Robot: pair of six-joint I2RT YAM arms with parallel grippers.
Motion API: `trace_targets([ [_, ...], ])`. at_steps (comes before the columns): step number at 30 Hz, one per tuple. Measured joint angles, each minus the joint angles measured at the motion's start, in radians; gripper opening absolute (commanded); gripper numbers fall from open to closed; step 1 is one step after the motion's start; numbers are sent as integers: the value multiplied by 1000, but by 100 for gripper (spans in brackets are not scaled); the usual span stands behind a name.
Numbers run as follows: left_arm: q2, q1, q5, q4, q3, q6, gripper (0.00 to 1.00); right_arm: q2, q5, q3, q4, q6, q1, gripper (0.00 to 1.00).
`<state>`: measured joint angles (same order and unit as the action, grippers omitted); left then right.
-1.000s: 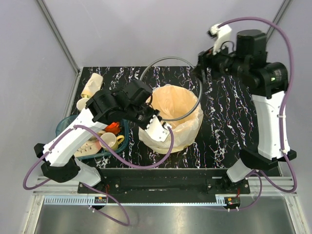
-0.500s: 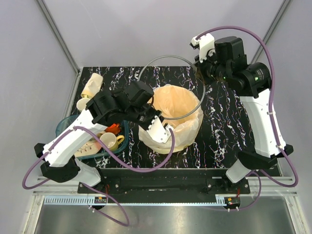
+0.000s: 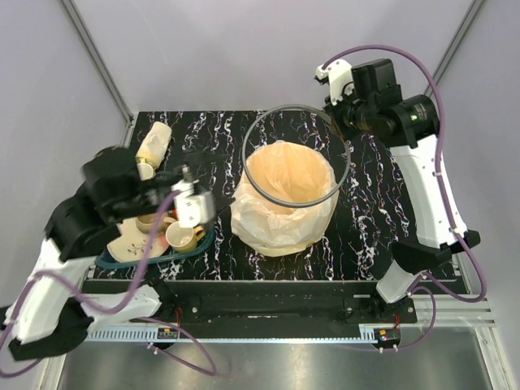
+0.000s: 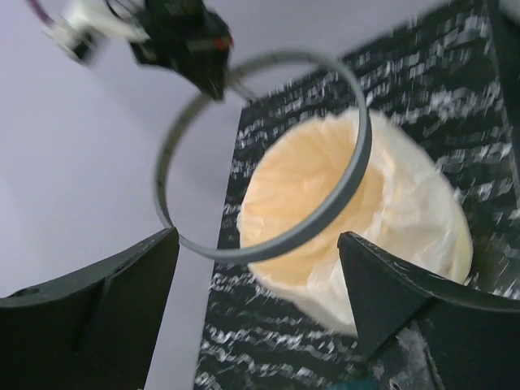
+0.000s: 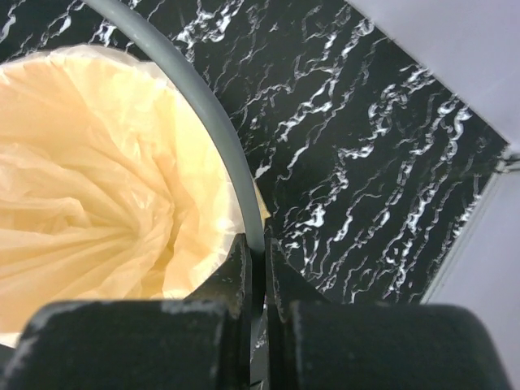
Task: Put the trash bags into the trash bin
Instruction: Place the lid in the trash bin.
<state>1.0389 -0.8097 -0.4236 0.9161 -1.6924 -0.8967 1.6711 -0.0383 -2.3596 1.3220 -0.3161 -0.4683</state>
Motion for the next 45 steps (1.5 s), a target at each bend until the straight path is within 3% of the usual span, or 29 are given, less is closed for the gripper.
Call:
trace_targets([
  [3, -111, 14, -41, -143, 84, 148, 85, 32, 42, 40, 7, -4, 5, 0],
  [7, -133, 115, -66, -296, 143, 313, 84, 48, 97, 143, -13, -18, 5, 0],
  [15, -63, 351, -201, -370, 291, 579, 82, 64, 138, 299, -81, -47, 5, 0],
  [33, -44, 398, -356, -440, 338, 737, 80, 79, 169, 360, -152, -80, 63, 3],
  [36, -17, 399, -357, -440, 338, 749, 80, 91, 187, 357, -151, -82, 63, 8],
  [41, 22, 401, -356, -440, 341, 766, 79, 96, 190, 357, -151, -79, 63, 27],
  [45, 36, 402, -351, -440, 343, 783, 73, 100, 198, 342, -145, -72, 62, 36],
])
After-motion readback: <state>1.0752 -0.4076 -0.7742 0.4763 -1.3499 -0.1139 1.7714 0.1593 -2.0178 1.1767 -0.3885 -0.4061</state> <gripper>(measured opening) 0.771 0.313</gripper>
